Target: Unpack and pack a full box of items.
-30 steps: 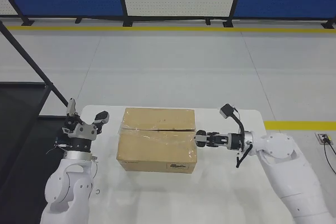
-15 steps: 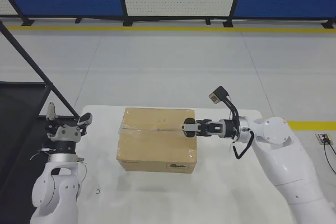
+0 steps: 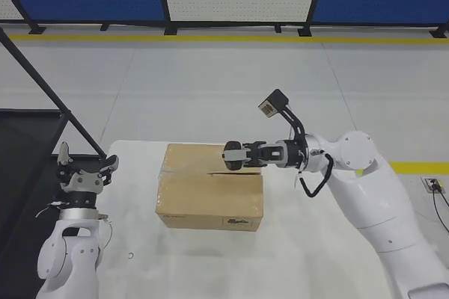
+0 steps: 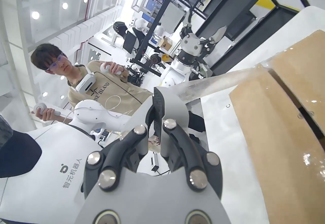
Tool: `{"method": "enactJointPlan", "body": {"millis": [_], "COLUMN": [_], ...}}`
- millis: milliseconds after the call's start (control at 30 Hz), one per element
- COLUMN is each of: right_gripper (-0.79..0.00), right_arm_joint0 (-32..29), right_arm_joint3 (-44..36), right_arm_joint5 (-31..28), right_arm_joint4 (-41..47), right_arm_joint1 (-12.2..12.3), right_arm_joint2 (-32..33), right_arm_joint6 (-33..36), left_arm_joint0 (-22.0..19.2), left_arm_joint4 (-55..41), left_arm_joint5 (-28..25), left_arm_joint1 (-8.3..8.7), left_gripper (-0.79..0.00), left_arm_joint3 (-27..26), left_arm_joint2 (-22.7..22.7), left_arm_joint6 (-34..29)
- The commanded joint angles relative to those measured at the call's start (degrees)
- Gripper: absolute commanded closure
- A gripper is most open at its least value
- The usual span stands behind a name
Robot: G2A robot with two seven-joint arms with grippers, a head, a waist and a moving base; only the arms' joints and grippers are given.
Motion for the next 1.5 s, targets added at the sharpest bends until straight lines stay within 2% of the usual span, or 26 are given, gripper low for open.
{"method": "enactJointPlan", "body": {"millis": [0,167,733,1033,1067,1100,1133,1167,1200,1333,1467], "right_gripper": [0.000,0.000,0.000,0.000,-0.080,-0.237,-0.354,-0.628,-0.785,-0.785,-0.785], "right_arm_joint0": [0.8,2.1,7.4,10.4,10.3,9.9,9.5,9.0,8.3,3.0,-4.8], "right_arm_joint3": [0.5,0.3,-1.7,2.0,2.3,2.5,2.7,2.7,2.7,0.7,-1.9], "right_arm_joint5": [-0.5,-1.7,2.4,3.0,2.8,2.5,2.4,2.5,2.4,0.9,-1.9], "right_arm_joint4": [1.5,2.6,3.7,1.0,0.4,0.2,-0.9,-2.4,-3.9,-8.3,-12.3], "right_arm_joint1": [-0.3,-1.0,-3.4,-4.4,-4.2,-3.8,-3.4,-2.9,-2.3,0.5,3.4], "right_arm_joint2": [-0.3,-1.3,-5.6,-7.2,-6.6,-5.7,-4.8,-3.9,-2.6,3.4,10.8], "right_arm_joint6": [0.2,-1.0,-2.0,-2.7,-1.9,-1.0,0.2,1.6,2.0,4.9,7.4], "left_arm_joint0": [-0.1,-0.1,1.9,3.2,3.3,3.3,3.4,3.4,3.3,2.7,2.1], "left_arm_joint4": [-0.4,-1.3,-0.8,-1.7,-1.8,-1.8,-1.6,-1.5,-1.3,-0.1,1.2], "left_arm_joint5": [0.2,0.3,2.5,2.5,2.5,2.6,2.7,2.8,3.0,3.7,4.3], "left_arm_joint1": [0.06,0.17,0.74,0.93,0.94,0.96,0.99,1.01,1.04,1.17,1.25], "left_gripper": [-0.785,-0.785,-0.785,-0.785,-0.785,-0.785,-0.785,-0.785,-0.785,-0.785,-0.785], "left_arm_joint3": [0.5,1.3,0.4,0.3,0.2,0.1,0.0,-0.1,-0.3,-1.0,-1.8], "left_arm_joint2": [-0.1,-0.3,0.2,-0.1,0.0,0.0,0.1,0.2,0.3,1.0,2.1], "left_arm_joint6": [-0.3,-1.0,-4.4,-4.9,-4.9,-4.9,-4.8,-4.8,-4.7,-4.5,-4.0]}}
